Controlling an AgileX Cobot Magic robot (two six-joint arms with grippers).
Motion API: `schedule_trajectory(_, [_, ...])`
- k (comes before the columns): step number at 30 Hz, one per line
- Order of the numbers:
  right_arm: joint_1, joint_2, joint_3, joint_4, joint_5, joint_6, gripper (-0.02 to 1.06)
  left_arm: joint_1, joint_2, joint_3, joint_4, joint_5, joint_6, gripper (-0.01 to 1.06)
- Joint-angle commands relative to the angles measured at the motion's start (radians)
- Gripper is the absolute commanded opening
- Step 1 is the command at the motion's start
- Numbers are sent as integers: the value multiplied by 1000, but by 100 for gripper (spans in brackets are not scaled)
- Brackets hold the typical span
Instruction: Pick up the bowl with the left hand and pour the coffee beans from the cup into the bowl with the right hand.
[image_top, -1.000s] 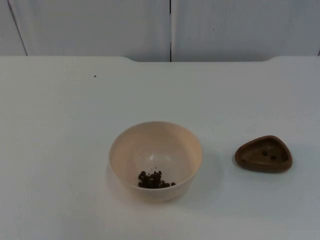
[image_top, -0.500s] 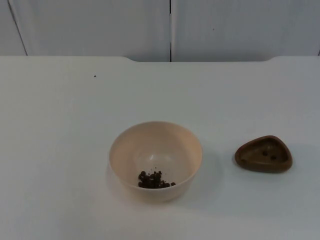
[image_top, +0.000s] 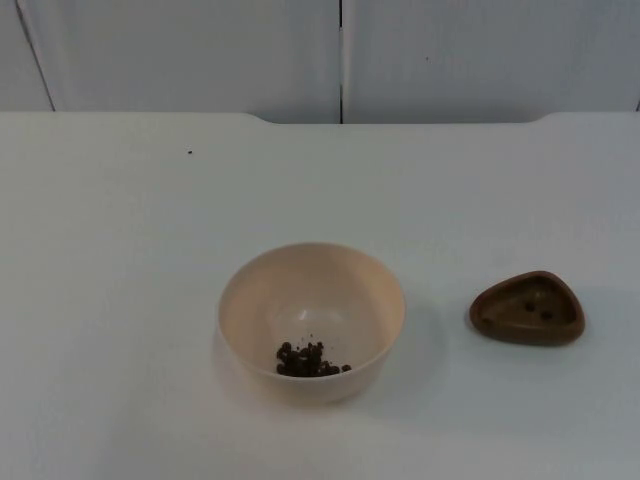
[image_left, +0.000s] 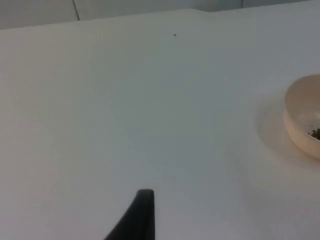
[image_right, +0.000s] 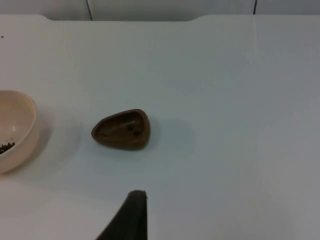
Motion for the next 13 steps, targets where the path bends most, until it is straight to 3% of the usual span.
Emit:
schedule_trajectory(1, [-7,-4,1,3,-7,2,105,43,-3,3,-1,-9,-3,100])
schedule_trajectory(13, [-7,-4,1,3,-7,2,105,197,-3,3,-1,-9,-3,100])
